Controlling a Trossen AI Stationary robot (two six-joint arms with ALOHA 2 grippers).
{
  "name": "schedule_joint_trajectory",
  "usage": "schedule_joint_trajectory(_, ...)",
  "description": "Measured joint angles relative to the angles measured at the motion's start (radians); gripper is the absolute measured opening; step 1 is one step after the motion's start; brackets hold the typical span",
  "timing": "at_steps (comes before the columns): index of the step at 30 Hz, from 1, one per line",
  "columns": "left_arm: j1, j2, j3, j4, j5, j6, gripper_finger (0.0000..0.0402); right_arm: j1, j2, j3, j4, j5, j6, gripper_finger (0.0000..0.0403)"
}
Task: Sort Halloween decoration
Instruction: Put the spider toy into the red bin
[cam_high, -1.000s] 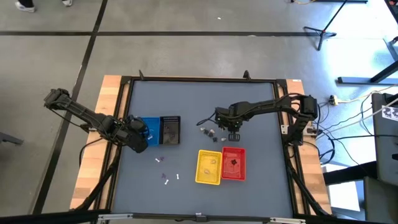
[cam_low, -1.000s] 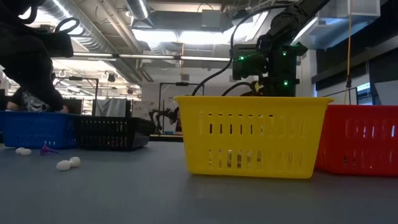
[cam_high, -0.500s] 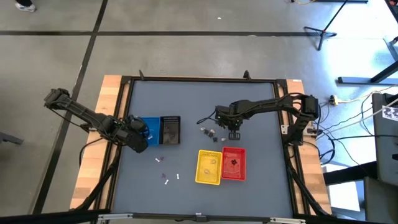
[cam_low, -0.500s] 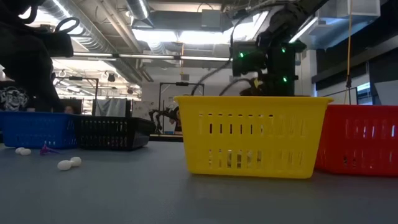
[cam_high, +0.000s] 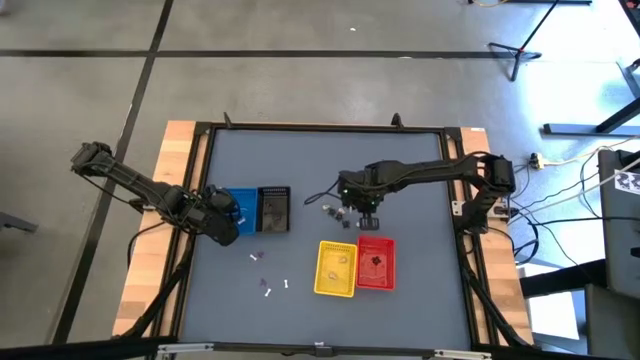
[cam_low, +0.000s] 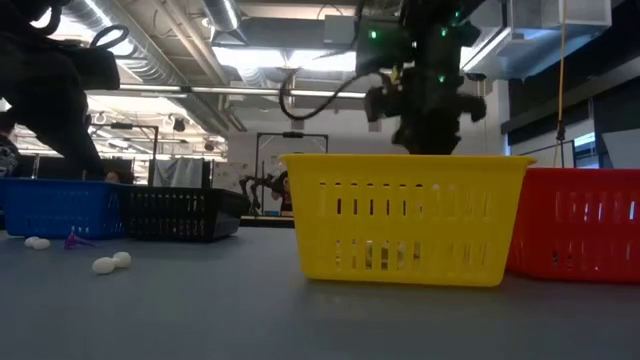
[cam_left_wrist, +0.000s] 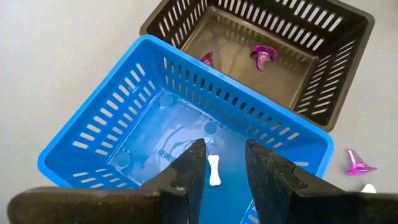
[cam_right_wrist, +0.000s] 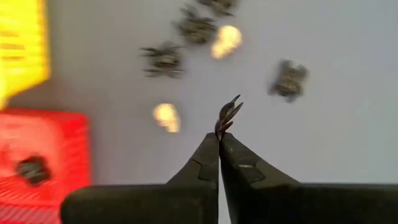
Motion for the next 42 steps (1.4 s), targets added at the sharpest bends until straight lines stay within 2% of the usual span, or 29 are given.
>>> schedule_joint_trajectory(11,0.0,0.0,0.0,0.054,-0.024,0.0,0.0104,0.192,-0.003,0.137,-0.104,-0.027,0.106,0.0005)
schedule_joint_trajectory(20,0.0,0.0,0.0,0.073,-0.027,0.001,0.0104,0.331,-0.003,0.143,-0.148,-0.03,0.266,0.0005)
schedule_joint_trajectory(25,0.0,0.0,0.0,0.073,-0.027,0.001,0.0104,0.397,-0.003,0.143,-0.164,-0.087,0.339,0.0005)
schedule_joint_trajectory(35,0.0,0.0,0.0,0.073,-0.027,0.001,0.0104,0.485,-0.003,0.087,-0.165,-0.088,0.379,0.0005)
schedule_joint_trajectory(42,0.0,0.0,0.0,0.073,-0.025,0.001,0.0104,0.487,-0.003,0.077,-0.154,-0.069,0.375,0.0005)
